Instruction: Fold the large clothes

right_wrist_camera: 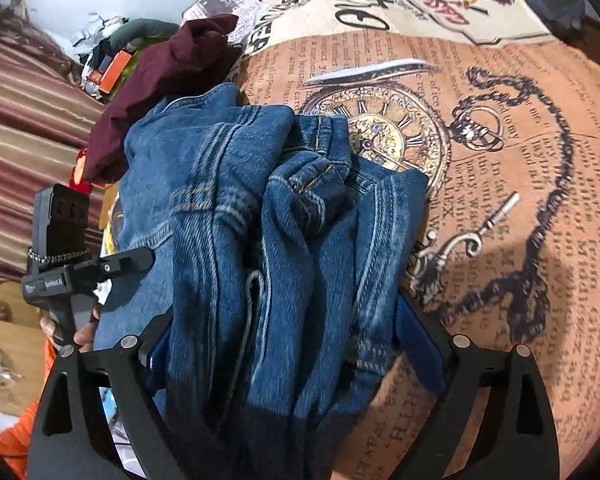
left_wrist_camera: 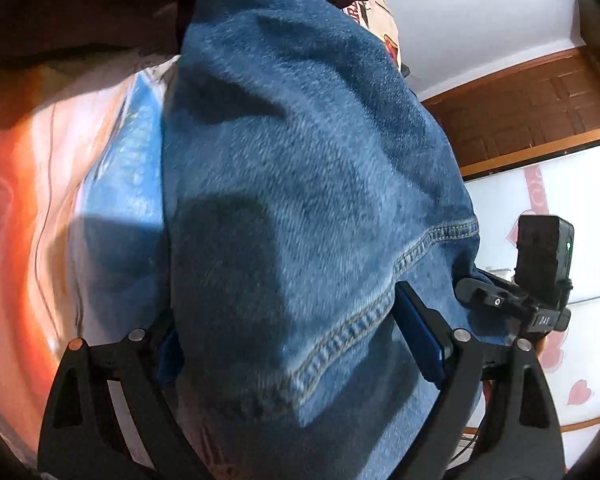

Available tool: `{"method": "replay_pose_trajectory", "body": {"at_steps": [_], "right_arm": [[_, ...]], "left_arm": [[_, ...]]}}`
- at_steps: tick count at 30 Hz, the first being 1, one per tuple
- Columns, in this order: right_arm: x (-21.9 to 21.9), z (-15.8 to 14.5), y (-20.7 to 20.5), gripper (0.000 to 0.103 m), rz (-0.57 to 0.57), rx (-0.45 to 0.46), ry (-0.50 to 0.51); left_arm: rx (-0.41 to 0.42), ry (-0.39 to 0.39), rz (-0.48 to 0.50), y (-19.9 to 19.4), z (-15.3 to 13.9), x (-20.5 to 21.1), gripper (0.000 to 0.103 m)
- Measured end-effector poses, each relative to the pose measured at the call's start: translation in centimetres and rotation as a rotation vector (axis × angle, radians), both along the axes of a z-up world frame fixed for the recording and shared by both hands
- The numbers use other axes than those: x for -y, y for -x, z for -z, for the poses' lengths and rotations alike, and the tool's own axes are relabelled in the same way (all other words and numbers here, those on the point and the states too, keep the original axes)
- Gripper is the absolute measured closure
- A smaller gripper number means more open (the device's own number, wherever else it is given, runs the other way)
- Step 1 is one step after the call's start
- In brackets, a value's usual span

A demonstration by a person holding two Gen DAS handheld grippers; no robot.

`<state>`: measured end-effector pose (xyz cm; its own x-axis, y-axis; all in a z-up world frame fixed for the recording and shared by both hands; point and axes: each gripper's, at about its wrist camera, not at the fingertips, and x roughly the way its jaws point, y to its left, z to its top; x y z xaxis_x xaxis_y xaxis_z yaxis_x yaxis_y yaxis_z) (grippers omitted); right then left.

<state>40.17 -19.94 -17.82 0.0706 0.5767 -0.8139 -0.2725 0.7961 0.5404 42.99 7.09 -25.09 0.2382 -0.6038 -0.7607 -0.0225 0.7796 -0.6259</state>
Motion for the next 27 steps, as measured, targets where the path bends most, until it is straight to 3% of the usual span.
{"method": "replay_pose_trajectory", "body": {"at_steps": [6,10,14,16,19,27], "right_arm": [[-0.7,0.9,-1.4,0.008,-0.013,-0.056,-0.011],[-0.9,1.1,-1.9,0.011,-0.011,-0.08,-0.013],[-0.3,0.7,-1.5,0.028,-0.002,-0.086,-0.028],[0.0,0.1,-1.0,0.042,0.003,-0.084,-0.044],[0.0,-1.3,-0.1,0.051,-0.002,-0.028,-0.035],[-0.9,-4.7,2.7,0.064,-0.026,0.07,-0.003]], "left_arm": [[0.0,0.03,0.009,-1.1,0.1,-0.2,0.013],[0.015,0.027,-0.009,-1.1,-0.1,-1.1,0.024],[0.055,0.006,-0.013,0.3,-1.2,-1.2,0.034],[0.072,-0.002,-0.008,0.7,-1.8,-1.2,0.039],[0.094,-0.01,-0.004,1.1,-3.0,-0.9,0.045],[0.172,-0.04,0.005,3.9,-7.2,-0.9,0.057]]}}
